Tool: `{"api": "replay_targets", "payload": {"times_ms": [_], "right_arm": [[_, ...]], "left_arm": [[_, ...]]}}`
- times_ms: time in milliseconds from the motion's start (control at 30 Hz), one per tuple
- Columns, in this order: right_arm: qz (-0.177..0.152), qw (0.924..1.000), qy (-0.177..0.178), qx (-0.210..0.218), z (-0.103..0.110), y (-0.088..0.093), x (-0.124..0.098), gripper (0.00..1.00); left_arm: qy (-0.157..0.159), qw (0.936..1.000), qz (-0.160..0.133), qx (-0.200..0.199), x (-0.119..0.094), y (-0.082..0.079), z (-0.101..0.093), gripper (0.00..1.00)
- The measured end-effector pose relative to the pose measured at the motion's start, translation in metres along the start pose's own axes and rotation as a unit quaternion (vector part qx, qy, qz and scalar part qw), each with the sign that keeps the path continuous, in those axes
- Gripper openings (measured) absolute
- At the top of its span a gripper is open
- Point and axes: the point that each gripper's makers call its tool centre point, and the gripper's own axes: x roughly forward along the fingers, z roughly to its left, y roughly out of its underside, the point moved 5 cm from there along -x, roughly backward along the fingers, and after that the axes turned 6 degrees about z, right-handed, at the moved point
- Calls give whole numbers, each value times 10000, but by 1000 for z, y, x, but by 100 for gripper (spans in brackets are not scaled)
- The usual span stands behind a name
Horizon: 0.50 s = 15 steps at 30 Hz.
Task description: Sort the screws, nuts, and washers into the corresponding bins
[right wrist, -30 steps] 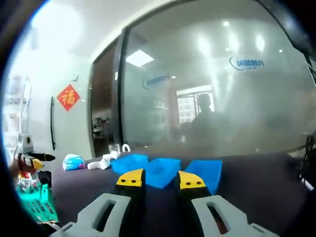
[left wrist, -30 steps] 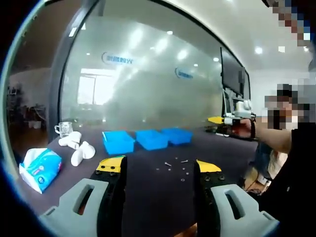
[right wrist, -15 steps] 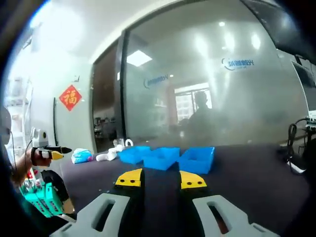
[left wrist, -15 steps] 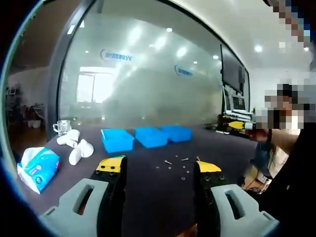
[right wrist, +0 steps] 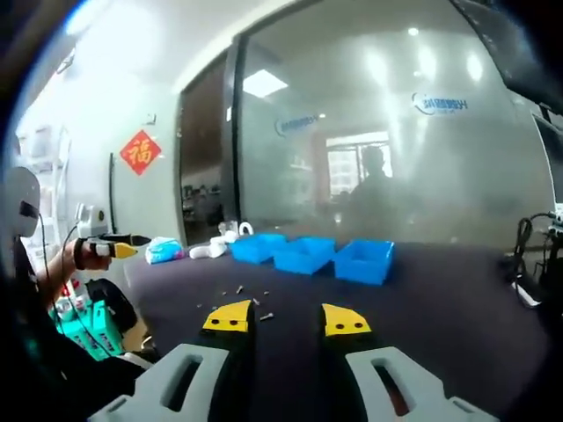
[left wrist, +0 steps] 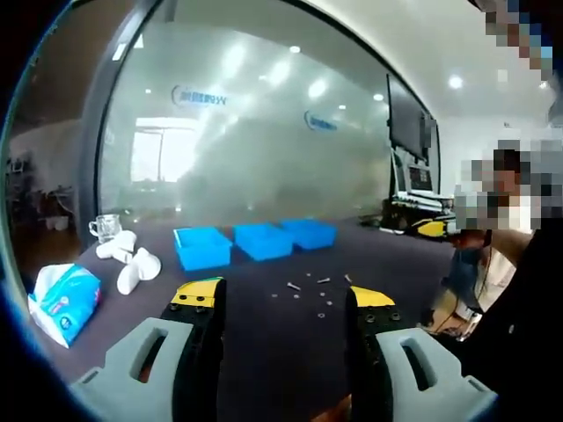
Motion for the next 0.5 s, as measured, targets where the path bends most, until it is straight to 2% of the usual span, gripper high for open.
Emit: {"api": "replay_targets", "payload": {"times_ms": [167, 500], "right_arm": [[300, 9991, -210, -223, 7, 2, 3, 25], [647, 9950, -527, -552, 20, 2, 14, 25]], "left_arm": [[47, 10000, 23, 37, 0, 1, -3, 52], [33, 10000, 41, 31, -3, 4, -5, 52]]}}
